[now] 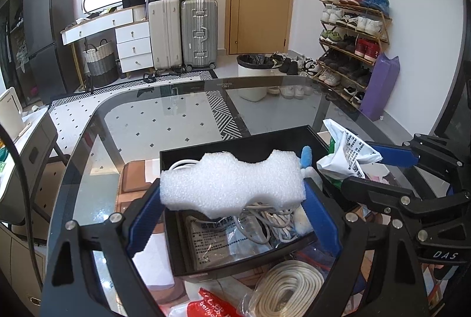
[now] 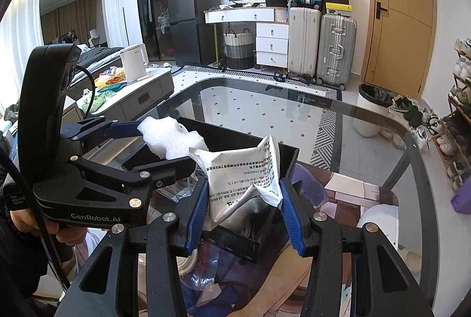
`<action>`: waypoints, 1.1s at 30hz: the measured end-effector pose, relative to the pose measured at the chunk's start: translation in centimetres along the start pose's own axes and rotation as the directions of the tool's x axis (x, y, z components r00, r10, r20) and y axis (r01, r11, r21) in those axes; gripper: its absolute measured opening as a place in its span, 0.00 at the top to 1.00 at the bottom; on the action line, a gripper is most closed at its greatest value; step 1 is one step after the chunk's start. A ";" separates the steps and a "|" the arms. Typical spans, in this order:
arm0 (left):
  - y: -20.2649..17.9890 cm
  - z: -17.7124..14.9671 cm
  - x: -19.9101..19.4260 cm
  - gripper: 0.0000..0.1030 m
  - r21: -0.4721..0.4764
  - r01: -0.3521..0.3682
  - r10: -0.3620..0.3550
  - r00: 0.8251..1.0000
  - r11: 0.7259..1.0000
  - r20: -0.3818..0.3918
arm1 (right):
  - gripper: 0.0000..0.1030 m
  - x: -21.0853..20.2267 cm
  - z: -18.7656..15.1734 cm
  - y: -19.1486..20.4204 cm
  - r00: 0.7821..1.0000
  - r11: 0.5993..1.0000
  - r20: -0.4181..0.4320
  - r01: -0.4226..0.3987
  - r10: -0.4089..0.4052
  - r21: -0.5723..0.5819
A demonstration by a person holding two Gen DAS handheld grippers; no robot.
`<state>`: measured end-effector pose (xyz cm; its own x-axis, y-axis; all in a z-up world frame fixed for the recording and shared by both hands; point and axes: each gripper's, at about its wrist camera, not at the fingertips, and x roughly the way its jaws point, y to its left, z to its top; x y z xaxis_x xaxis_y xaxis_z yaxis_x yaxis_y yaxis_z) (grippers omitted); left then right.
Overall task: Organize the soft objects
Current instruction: 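Lower foam block into black box with left tool while right tool releases packet inside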
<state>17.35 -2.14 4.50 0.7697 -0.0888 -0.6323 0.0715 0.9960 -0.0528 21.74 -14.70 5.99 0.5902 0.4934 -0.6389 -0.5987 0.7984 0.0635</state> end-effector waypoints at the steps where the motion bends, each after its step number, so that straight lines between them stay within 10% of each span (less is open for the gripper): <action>1: 0.0 0.0 0.1 0.13 0.002 0.000 0.000 1.000 1.000 -0.002 | 0.54 0.1 0.0 -0.1 1.000 1.000 -0.002 0.002 -0.002 -0.001; 33: -0.1 -0.2 2.2 0.13 0.042 -0.043 0.044 0.999 0.998 -0.028 | 0.53 3.2 0.6 -0.5 0.998 0.996 -0.048 0.029 -0.033 -0.080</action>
<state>18.91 -2.40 2.95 0.7540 -0.0446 -0.6554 0.0648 0.9979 0.0067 24.31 -13.32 4.35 0.5827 0.4495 -0.6771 -0.6228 0.7822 -0.0168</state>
